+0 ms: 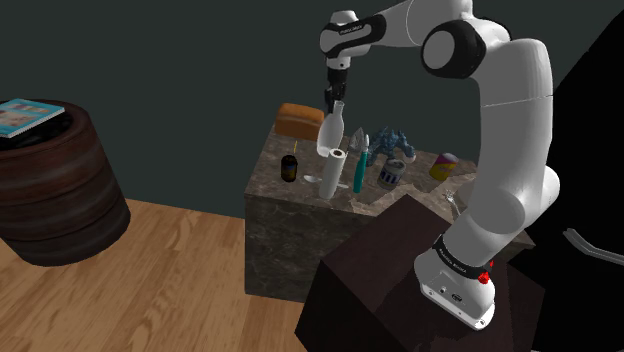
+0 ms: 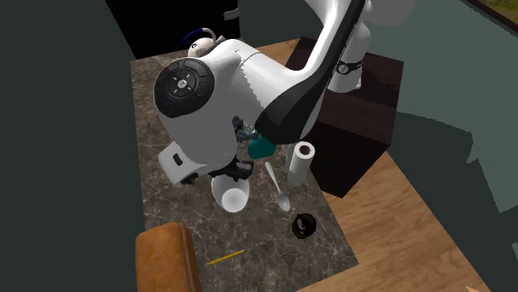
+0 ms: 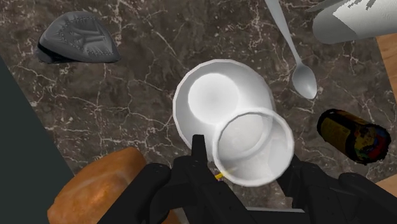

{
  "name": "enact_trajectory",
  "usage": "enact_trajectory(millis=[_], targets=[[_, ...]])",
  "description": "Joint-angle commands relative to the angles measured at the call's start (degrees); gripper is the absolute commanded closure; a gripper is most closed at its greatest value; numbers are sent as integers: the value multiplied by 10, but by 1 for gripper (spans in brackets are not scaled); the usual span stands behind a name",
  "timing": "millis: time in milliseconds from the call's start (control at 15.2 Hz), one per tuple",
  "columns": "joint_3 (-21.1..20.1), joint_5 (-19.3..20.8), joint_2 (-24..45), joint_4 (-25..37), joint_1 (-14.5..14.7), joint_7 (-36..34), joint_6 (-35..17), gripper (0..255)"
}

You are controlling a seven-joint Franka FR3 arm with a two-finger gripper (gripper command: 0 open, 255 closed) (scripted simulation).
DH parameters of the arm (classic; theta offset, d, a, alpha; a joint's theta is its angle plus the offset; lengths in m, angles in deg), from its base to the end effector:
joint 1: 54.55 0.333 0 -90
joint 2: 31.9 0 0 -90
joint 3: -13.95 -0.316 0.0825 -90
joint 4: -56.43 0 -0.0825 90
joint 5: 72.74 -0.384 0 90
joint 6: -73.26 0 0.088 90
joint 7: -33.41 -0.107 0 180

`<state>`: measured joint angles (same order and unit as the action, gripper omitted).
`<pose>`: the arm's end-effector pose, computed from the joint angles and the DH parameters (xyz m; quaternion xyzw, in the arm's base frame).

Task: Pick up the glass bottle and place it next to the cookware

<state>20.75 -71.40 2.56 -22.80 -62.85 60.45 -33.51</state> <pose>0.6852 -0.1702 0.3537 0.9905 0.1160 -0.0706 0.0210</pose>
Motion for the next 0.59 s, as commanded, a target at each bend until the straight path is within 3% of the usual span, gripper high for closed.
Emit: enact_trajectory(millis=[0,528], targets=[[0,0,-7,5,0,1,12,255],[1,1,-19,47,0,4,66,255]])
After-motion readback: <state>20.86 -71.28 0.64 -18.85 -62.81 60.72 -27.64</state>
